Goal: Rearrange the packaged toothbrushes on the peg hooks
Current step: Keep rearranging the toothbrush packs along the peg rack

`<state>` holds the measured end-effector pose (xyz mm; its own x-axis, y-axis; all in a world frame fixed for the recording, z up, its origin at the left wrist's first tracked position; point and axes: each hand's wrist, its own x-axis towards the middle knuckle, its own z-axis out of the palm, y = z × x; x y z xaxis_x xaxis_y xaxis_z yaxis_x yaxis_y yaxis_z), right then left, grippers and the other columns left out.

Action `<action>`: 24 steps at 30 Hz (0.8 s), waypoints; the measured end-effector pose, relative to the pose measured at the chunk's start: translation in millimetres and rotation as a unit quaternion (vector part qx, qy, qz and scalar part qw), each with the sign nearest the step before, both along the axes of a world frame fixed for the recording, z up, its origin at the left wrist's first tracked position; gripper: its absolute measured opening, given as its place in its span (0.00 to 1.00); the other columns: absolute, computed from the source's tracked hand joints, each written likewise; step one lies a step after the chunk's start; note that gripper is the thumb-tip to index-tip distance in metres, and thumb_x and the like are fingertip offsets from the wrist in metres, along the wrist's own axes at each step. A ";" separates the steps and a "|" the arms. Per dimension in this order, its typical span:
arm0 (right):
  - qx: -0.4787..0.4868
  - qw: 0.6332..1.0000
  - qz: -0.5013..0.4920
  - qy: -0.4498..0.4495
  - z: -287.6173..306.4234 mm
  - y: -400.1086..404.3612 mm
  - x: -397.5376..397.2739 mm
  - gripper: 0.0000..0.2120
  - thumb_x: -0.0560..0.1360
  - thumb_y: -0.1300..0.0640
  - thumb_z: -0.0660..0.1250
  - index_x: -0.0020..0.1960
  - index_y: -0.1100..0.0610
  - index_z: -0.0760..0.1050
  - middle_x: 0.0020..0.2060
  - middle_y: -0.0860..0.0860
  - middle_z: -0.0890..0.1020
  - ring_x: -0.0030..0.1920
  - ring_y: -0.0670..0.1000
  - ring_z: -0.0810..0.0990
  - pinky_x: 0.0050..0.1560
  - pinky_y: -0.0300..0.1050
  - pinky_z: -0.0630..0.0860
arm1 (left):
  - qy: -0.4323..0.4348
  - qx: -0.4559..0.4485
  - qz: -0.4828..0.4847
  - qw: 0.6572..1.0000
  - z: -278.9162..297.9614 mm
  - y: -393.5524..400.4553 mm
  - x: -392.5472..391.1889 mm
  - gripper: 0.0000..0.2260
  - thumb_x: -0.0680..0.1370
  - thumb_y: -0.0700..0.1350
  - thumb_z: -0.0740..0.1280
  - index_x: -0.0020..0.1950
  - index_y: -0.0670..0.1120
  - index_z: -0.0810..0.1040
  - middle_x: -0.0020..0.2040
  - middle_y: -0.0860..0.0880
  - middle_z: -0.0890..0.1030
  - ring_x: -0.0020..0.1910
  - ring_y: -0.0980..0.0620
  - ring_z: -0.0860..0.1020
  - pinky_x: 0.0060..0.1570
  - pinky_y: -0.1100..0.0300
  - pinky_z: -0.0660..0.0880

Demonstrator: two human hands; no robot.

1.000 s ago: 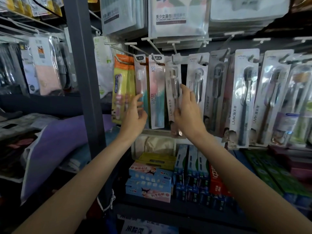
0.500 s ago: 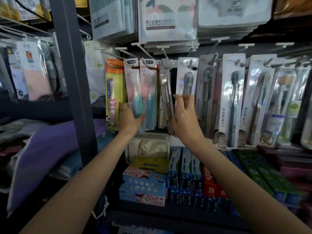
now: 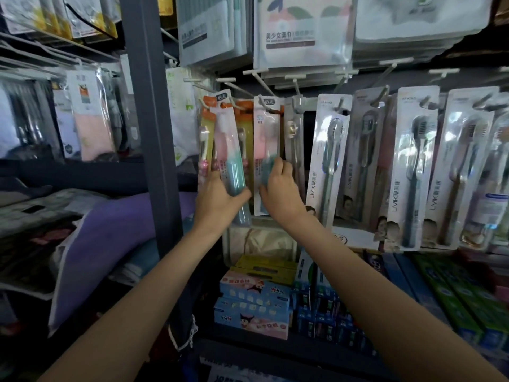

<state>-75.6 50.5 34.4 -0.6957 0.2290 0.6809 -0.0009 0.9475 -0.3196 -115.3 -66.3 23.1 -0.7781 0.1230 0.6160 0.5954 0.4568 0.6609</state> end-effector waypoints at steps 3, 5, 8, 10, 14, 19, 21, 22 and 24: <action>-0.071 0.997 -0.010 -0.002 -0.4 1.2 -10.8 0.32 0.76 0.66 0.63 0.72 0.66 0.49 0.65 0.64 0.64 0.60 0.61 0.73 0.55 0.47 0.72 | 0.000 -0.014 -0.008 1.000 1.6 -5.0 4.7 0.20 0.70 0.49 0.70 0.59 0.43 0.72 0.50 0.46 0.79 0.47 0.48 0.77 0.45 0.54 0.75; -0.109 0.994 -0.010 0.013 0.7 2.8 -13.7 0.30 0.75 0.66 0.63 0.72 0.65 0.51 0.64 0.64 0.67 0.58 0.62 0.74 0.53 0.51 0.73 | 0.005 -0.022 -0.015 1.000 2.8 -9.4 7.9 0.20 0.71 0.48 0.70 0.59 0.43 0.72 0.50 0.47 0.79 0.47 0.49 0.77 0.46 0.55 0.75; -0.130 0.991 0.007 0.031 2.1 2.6 -11.8 0.25 0.75 0.67 0.62 0.69 0.65 0.57 0.61 0.64 0.70 0.55 0.63 0.76 0.49 0.53 0.75 | 0.009 -0.016 -0.026 0.999 4.7 -15.9 11.8 0.18 0.71 0.47 0.71 0.58 0.43 0.73 0.49 0.49 0.78 0.45 0.54 0.76 0.35 0.70 0.68; -0.137 0.989 0.046 0.044 1.9 -2.2 -6.9 0.24 0.74 0.68 0.62 0.67 0.65 0.58 0.61 0.64 0.70 0.55 0.63 0.76 0.51 0.54 0.75 | -0.001 -0.003 -0.029 1.000 6.5 -18.8 11.9 0.18 0.71 0.47 0.71 0.58 0.43 0.73 0.48 0.51 0.78 0.43 0.55 0.75 0.31 0.74 0.66; -0.122 0.988 0.064 0.063 4.2 -5.1 7.3 0.27 0.74 0.66 0.63 0.69 0.65 0.58 0.62 0.61 0.70 0.58 0.59 0.74 0.54 0.49 0.73 | -0.022 0.011 -0.045 0.999 10.6 -16.8 14.8 0.17 0.72 0.47 0.71 0.57 0.43 0.73 0.44 0.53 0.75 0.41 0.56 0.74 0.29 0.73 0.65; -0.063 0.997 0.007 0.031 26.5 9.9 27.1 0.22 0.74 0.62 0.64 0.65 0.64 0.62 0.49 0.61 0.78 0.47 0.61 0.79 0.42 0.53 0.78 | -0.034 0.005 -0.065 0.997 9.1 -9.8 17.7 0.20 0.71 0.48 0.71 0.59 0.43 0.72 0.47 0.50 0.77 0.47 0.51 0.77 0.44 0.58 0.73; 0.000 1.000 -0.029 0.006 37.6 15.9 34.1 0.18 0.76 0.58 0.63 0.62 0.63 0.65 0.48 0.60 0.78 0.48 0.61 0.78 0.39 0.50 0.73 | -0.040 0.018 -0.068 0.997 9.2 -6.1 20.0 0.20 0.71 0.48 0.71 0.59 0.42 0.72 0.48 0.50 0.76 0.46 0.52 0.76 0.43 0.59 0.72; 0.027 0.999 -0.043 -0.007 42.2 17.8 37.1 0.16 0.76 0.56 0.62 0.61 0.63 0.67 0.48 0.60 0.79 0.48 0.61 0.78 0.40 0.49 0.72 | -0.038 0.026 -0.068 0.997 9.8 -4.3 21.7 0.20 0.72 0.48 0.71 0.59 0.42 0.73 0.47 0.50 0.76 0.45 0.53 0.75 0.43 0.60 0.72; 0.062 0.996 -0.060 -0.023 48.0 19.5 43.0 0.14 0.76 0.55 0.63 0.58 0.62 0.69 0.48 0.59 0.79 0.48 0.61 0.78 0.39 0.48 0.70 | -0.034 0.045 -0.074 0.996 10.8 -1.9 24.8 0.20 0.72 0.48 0.71 0.59 0.41 0.73 0.46 0.51 0.75 0.44 0.53 0.75 0.42 0.61 0.71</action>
<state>-32.6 70.0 82.4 -0.6994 0.2283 0.6773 0.1270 0.9722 -0.1966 -90.5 -68.2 33.8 -0.7955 0.1848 0.5771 0.6046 0.3045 0.7360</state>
